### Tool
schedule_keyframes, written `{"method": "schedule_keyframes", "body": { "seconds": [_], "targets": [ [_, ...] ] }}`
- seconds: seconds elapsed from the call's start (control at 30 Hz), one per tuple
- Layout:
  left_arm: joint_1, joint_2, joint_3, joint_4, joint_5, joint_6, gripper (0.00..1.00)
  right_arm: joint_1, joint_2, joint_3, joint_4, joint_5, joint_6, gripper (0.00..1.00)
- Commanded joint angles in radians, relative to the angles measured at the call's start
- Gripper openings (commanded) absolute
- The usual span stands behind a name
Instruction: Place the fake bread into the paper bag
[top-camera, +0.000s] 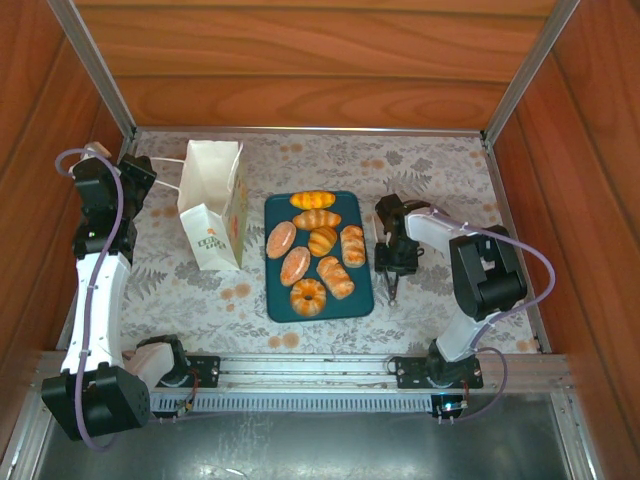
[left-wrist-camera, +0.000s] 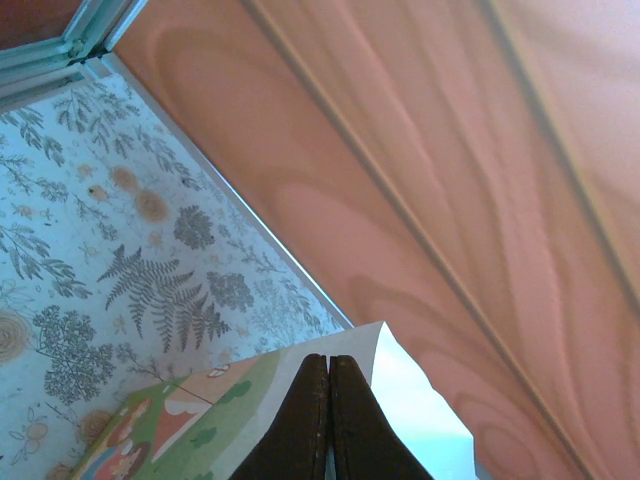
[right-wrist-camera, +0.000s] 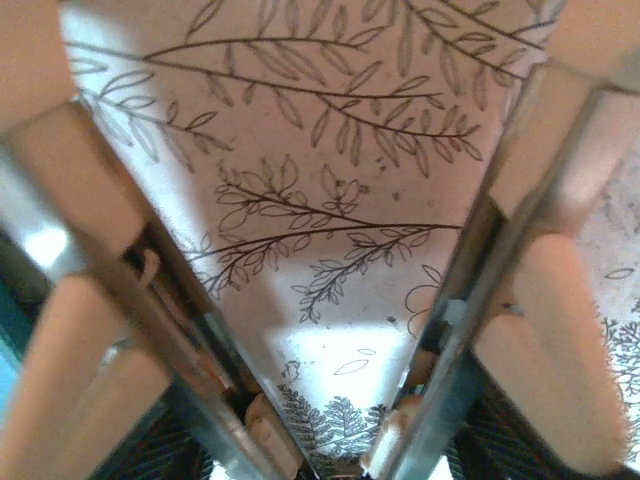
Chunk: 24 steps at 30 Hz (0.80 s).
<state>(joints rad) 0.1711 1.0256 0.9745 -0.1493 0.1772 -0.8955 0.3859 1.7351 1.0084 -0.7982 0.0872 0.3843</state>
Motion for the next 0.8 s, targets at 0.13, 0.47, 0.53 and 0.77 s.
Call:
{"method": "schedule_keyframes", "body": {
  "seconds": [0.13, 0.47, 0.53, 0.77],
  "targets": [
    [0.006, -0.014, -0.004, 0.013, -0.01, -0.002, 0.0, -0.001, 0.024, 0.005, -0.023, -0.019, -0.003, 0.2],
    [0.006, -0.018, -0.003, 0.014, -0.01, -0.008, 0.0, -0.002, -0.224, 0.125, -0.177, 0.008, 0.001, 0.11],
    [0.007, -0.017, -0.002, 0.016, -0.01, -0.01, 0.0, -0.002, -0.26, 0.159, -0.205, -0.01, -0.002, 0.11],
    [0.005, -0.014, 0.004, 0.016, -0.01, -0.008, 0.0, -0.002, -0.341, 0.249, -0.273, -0.094, -0.008, 0.23]
  ]
}}
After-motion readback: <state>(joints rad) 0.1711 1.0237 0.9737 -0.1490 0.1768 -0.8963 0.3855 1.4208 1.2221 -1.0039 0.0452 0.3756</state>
